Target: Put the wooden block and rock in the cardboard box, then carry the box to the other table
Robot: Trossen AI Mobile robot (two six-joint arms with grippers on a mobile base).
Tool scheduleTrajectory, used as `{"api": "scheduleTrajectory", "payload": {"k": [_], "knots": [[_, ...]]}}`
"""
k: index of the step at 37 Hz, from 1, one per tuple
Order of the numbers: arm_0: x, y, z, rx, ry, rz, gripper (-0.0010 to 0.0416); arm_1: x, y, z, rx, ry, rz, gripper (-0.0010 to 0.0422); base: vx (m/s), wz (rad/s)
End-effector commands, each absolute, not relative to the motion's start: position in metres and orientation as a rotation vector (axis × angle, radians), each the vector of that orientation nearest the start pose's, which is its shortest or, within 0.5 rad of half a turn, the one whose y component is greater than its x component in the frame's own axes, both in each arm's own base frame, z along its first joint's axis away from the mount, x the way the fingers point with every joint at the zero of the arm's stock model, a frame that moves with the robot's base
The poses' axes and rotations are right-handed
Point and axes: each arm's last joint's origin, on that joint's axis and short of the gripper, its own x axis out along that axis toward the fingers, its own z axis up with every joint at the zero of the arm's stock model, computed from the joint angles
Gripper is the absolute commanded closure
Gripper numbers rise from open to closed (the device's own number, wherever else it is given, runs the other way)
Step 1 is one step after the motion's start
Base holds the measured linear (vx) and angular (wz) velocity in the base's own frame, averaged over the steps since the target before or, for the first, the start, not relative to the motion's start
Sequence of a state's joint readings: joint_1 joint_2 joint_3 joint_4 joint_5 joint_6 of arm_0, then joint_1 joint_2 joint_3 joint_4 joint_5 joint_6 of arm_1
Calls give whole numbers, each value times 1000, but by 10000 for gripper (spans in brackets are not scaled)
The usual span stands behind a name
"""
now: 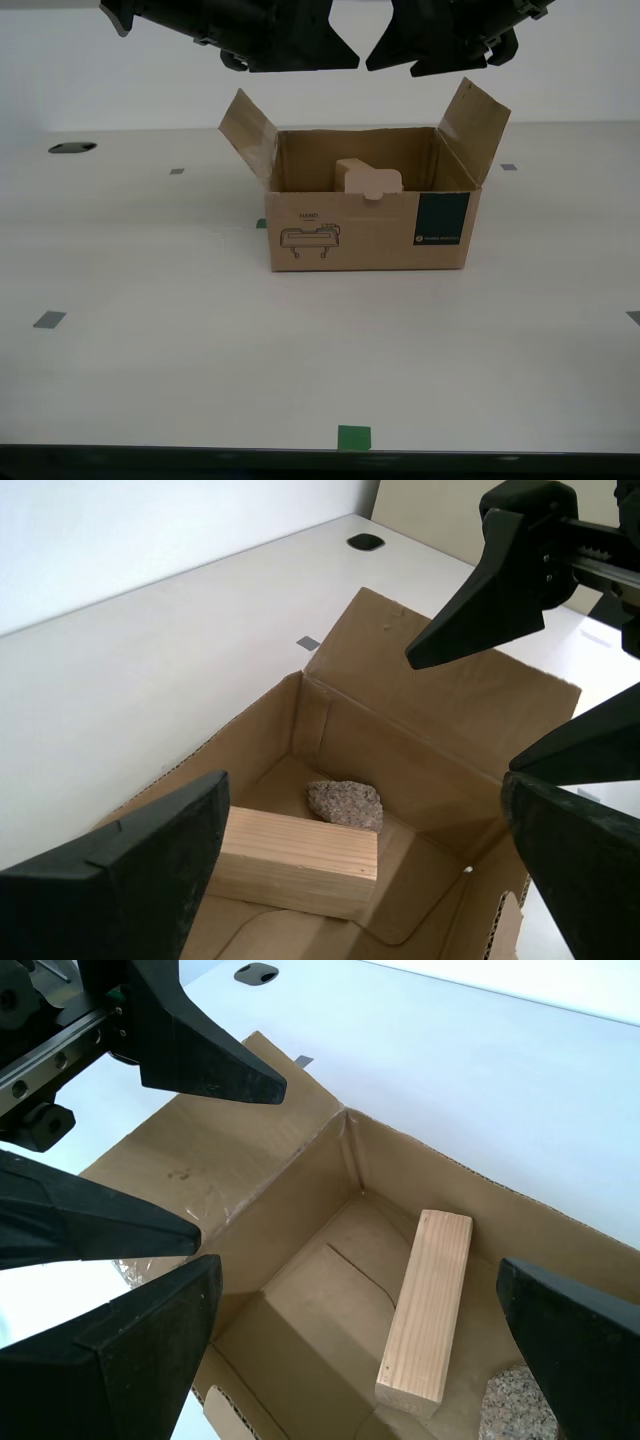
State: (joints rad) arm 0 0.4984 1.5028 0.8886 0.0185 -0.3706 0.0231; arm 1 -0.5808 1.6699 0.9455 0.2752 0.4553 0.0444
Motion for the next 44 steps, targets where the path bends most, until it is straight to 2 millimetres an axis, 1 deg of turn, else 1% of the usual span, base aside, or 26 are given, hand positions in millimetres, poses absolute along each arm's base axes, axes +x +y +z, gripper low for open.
{"api": "scheduleTrajectory", "payload": {"k": [1,4,8,16,22,27,31,35,40,44], "knots": [[272,160,222,-16,620,832,19,289,-205,209,51,451,-1031,23,0,0],[272,160,222,-18,620,826,11,289,-205,209,50,452,-1030,9,0,0],[272,160,222,-18,620,826,9,289,-205,209,51,451,-1031,18,0,0],[271,158,225,-26,617,800,9,289,-205,209,40,457,-1028,18,0,0],[271,156,236,-63,644,720,9,288,-205,211,20,465,-1023,18,0,0],[274,156,250,-70,681,715,9,288,-205,216,-4,480,-1016,18,0,0],[275,157,264,-59,705,703,9,291,-206,227,-30,516,-1005,18,0,0],[277,157,280,-53,736,653,9,295,-208,243,-39,571,-993,18,0,0],[277,155,304,-68,754,599,9,300,-209,267,-19,649,-928,18,0,0],[277,155,325,-46,756,572,9,303,-209,290,-14,682,-871,18,0,0]]}}
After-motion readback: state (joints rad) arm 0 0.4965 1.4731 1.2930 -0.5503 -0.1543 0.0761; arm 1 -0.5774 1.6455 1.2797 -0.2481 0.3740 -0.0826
